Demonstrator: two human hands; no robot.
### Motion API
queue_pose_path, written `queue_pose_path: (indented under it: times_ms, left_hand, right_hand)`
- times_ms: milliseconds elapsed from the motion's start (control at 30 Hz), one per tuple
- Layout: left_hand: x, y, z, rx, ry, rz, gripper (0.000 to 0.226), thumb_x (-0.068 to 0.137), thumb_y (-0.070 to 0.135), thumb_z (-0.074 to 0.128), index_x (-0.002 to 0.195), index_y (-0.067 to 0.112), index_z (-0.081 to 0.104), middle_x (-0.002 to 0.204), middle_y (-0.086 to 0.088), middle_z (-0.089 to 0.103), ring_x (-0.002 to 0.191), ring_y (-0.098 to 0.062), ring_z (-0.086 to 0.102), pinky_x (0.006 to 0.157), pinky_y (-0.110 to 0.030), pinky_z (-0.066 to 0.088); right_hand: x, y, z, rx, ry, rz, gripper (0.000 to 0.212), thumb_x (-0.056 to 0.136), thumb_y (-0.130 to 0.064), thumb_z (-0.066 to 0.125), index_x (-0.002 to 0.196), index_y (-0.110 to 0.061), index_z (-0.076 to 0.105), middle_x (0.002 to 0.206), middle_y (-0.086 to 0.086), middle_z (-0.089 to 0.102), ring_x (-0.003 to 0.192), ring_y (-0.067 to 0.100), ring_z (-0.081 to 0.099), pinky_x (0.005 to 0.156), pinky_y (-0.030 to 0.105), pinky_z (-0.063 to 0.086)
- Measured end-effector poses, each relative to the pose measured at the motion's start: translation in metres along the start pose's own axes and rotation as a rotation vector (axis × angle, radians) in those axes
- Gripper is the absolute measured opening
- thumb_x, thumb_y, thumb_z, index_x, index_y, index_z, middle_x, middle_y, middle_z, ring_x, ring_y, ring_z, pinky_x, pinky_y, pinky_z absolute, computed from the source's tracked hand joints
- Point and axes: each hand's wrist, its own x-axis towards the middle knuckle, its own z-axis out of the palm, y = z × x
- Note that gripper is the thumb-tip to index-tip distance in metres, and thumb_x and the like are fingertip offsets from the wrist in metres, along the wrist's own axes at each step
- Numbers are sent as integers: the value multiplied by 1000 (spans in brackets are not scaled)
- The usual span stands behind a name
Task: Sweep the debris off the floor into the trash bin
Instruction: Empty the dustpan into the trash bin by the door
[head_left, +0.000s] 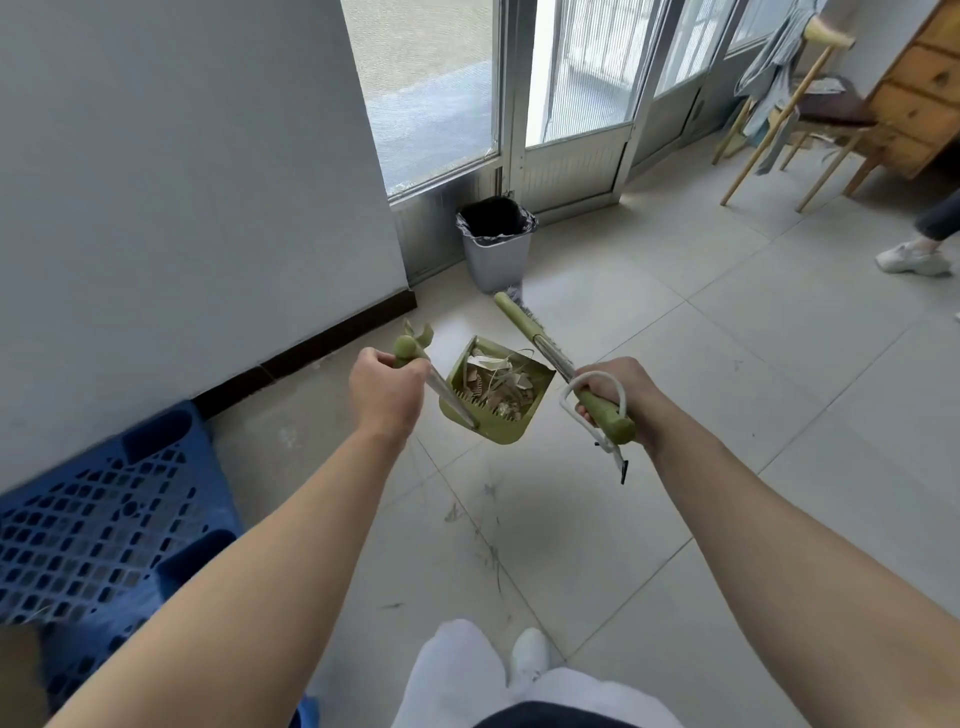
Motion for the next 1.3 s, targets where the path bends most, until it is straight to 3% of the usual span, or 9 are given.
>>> queue_pose_path:
  times_ms: [133, 400, 500, 633, 767, 900, 1000, 1133, 1300]
  left_hand:
    - [33, 30, 30, -14, -2, 9, 19, 79, 16, 67, 76, 16, 48, 74, 4, 52, 63, -9, 47, 53, -23, 34]
    - [130, 91, 80, -23, -23, 7, 21, 78, 19, 67, 90, 9, 54, 85, -5, 59, 73, -20, 53, 54, -28, 36]
    - [168, 118, 92, 15, -27, 24, 24, 77, 27, 67, 88, 12, 53, 85, -5, 61, 80, -26, 58, 66, -33, 46]
    - [214, 153, 106, -44, -17, 46, 26, 66, 35, 64, 78, 19, 48, 87, -12, 67, 78, -35, 67, 75, -49, 56]
    - [249, 188, 121, -23, 62, 107, 26, 82, 25, 65, 97, 8, 54, 93, -8, 61, 81, -25, 57, 70, -31, 42]
    - [286, 221, 147, 3, 134, 167, 28, 85, 28, 65, 100, 8, 54, 92, -4, 58, 82, -23, 55, 71, -29, 39]
    - [312, 245, 173, 79, 162, 237, 30, 86, 35, 66, 96, 11, 50, 88, -2, 58, 79, -24, 55, 69, -30, 40]
    - [340, 276, 213, 277, 178, 377, 30, 90, 38, 62, 96, 13, 46, 84, -2, 58, 76, -28, 56, 70, -37, 47]
    - [369, 298, 271, 532, 139, 565, 30, 92, 33, 59, 100, 7, 47, 87, -10, 60, 75, -34, 61, 70, -46, 52]
  right_hand:
    - [39, -34, -2, 22, 2, -16, 15, 83, 7, 50, 73, 3, 60, 57, 12, 49, 35, 19, 45, 38, 16, 40]
    - [128, -120, 1, 43, 70, -78, 17, 80, 8, 51, 90, 6, 65, 69, 17, 51, 50, 24, 48, 50, 29, 41]
    - [160, -157, -2, 31, 108, -87, 16, 80, 5, 54, 89, 7, 66, 69, 18, 55, 55, 26, 52, 55, 31, 43]
    - [196, -202, -10, 75, 114, -122, 16, 86, 0, 54, 98, 3, 64, 63, 13, 54, 48, 21, 53, 45, 22, 41]
    - [225, -243, -18, 108, 107, -158, 11, 87, 4, 54, 92, 5, 63, 61, 14, 50, 32, 17, 50, 35, 17, 39]
    - [264, -280, -30, 95, 96, -170, 15, 86, 4, 53, 73, 6, 60, 64, 17, 49, 36, 22, 48, 32, 16, 37]
    - [299, -305, -42, 100, 66, -160, 19, 84, 5, 53, 65, 4, 56, 63, 16, 46, 42, 23, 45, 31, 17, 36]
    - [345, -336, -67, 58, 34, -141, 22, 81, 5, 53, 59, 3, 54, 58, 15, 45, 32, 20, 42, 33, 16, 37]
    - [401, -367, -100, 2, -2, -102, 14, 80, 5, 54, 66, 4, 56, 58, 17, 47, 26, 20, 45, 34, 18, 38]
